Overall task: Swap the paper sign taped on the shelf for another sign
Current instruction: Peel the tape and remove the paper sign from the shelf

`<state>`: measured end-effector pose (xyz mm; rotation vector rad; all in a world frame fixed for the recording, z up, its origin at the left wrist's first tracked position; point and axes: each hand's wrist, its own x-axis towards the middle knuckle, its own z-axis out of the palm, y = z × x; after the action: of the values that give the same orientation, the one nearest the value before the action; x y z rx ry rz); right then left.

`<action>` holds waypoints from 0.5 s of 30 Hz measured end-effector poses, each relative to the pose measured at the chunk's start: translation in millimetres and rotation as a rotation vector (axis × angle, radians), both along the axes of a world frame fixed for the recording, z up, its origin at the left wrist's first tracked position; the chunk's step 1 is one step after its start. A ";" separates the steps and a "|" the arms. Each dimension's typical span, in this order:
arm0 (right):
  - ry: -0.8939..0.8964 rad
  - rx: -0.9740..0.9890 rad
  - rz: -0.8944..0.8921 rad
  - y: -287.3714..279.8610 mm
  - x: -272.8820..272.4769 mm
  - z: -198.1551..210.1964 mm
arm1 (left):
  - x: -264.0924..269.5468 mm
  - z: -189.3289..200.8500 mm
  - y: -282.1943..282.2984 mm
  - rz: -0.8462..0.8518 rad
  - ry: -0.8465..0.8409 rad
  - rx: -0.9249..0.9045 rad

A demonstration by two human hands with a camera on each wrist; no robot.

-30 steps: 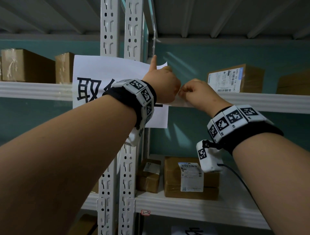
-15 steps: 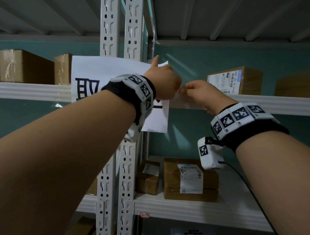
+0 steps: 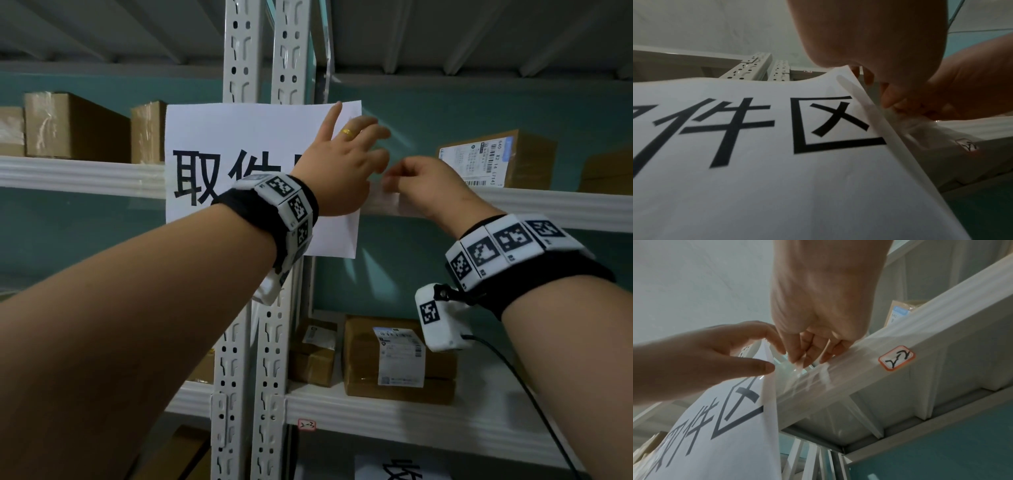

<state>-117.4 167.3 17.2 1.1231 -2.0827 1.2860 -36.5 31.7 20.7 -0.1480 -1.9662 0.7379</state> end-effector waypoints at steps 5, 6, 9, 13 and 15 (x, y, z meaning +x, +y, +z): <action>0.006 -0.099 0.057 -1.8 -3.0 -10.4 | -0.5 -21.2 -13.8 -0.091 0.111 -0.009; 0.014 -0.114 0.058 -1.5 -3.3 -12.0 | 0.3 -25.9 -16.7 -0.100 0.121 -0.002; 0.008 -0.145 0.078 0.3 -4.6 -13.9 | 4.6 -42.4 -26.6 -0.079 0.129 0.026; 0.056 -0.117 0.061 -0.6 -4.8 -21.6 | 9.2 -66.5 -47.9 -0.019 0.123 0.099; 0.079 -0.096 0.055 -1.1 -3.1 -24.3 | 12.8 -75.9 -58.6 0.030 0.104 0.159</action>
<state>-120.5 166.1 -7.1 1.1760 -1.9251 1.3305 -23.7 -26.9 -55.3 0.0153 -1.9216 0.5933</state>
